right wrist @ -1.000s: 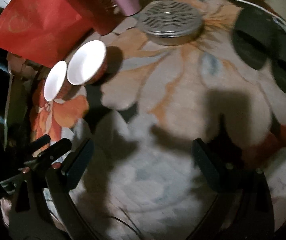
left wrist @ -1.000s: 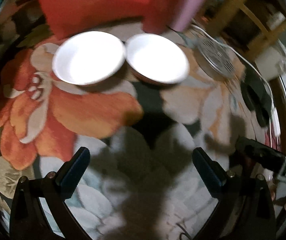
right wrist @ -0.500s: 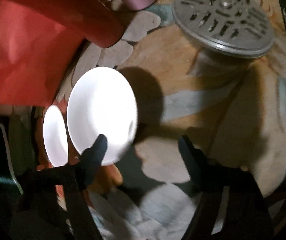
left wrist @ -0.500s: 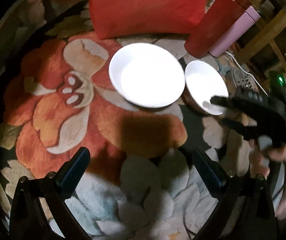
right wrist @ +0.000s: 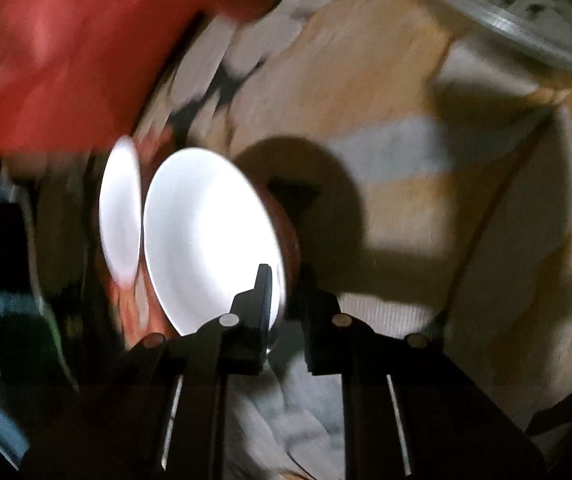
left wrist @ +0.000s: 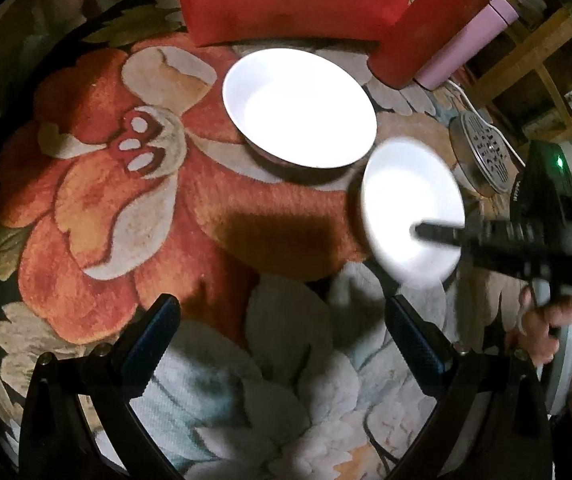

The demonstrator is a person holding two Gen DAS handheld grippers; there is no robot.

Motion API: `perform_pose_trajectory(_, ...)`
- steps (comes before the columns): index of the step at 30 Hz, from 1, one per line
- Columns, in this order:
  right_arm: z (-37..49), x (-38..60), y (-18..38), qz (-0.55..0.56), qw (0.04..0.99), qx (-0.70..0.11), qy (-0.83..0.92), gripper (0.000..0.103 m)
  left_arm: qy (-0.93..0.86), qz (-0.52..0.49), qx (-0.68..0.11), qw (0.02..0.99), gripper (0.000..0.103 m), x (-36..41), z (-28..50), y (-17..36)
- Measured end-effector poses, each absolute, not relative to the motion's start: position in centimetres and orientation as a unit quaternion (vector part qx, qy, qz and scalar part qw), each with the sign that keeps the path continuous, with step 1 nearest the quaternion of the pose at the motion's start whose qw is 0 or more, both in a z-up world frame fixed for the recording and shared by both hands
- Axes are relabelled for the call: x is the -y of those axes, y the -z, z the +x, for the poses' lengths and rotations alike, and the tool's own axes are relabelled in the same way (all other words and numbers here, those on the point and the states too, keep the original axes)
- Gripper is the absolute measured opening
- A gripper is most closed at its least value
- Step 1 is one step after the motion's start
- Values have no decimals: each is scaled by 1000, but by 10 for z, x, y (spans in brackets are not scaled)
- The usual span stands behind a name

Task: Organize plates and bowls
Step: 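Reach the right tool to the next white bowl rim and grasp it, then lift the white bowl with the right tool and carry it to the stack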

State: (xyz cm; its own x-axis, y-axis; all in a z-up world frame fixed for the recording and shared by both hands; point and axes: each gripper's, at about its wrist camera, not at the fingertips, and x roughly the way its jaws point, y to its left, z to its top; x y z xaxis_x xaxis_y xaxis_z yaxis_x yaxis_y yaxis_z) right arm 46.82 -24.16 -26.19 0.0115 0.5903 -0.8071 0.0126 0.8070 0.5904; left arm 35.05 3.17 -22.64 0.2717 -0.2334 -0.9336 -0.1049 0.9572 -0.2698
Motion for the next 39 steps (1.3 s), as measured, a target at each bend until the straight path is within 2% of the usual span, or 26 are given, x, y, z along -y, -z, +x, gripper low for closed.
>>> perform_pose_trajectory(6,446,219,256,110,654,-682,-307,13,67,-130,-612,777,101,-8,349,240)
perform_pose_trajectory(7,446,215,253,107,658,-678,-309,16,67,-123,-612,778,100,-3,349,241)
perform_pose_trajectory(8,444,214,250,110,664,-674,-307,16,66,-111,-614,779,96,4,349,245)
perform_pose_trajectory(9,443,213,247,110,670,-669,-301,16,66,-102,-617,777,87,9,350,249)
perform_pose_trajectory(12,434,211,239,94,696,-655,-277,16,69,-92,-622,774,79,19,354,258)
perform_pose_trajectory(13,430,214,238,94,701,-654,-269,16,70,-88,-621,775,74,22,356,259)
perform_pose_trajectory(15,417,217,238,94,712,-649,-250,16,75,-84,-621,776,48,28,359,260)
perform_pose_trajectory(17,411,218,244,87,719,-649,-232,16,74,-77,-622,776,44,34,363,262)
perform_pose_trajectory(18,414,218,247,87,720,-650,-229,16,77,-78,-619,778,32,35,364,261)
perform_pose_trajectory(20,415,225,248,96,719,-651,-222,13,92,-91,-623,771,15,38,367,261)
perform_pose_trajectory(28,397,231,236,113,727,-645,-208,12,106,-84,-611,780,15,47,350,237)
perform_pose_trajectory(39,352,263,186,105,748,-629,-183,13,135,-55,-592,792,15,94,317,182)
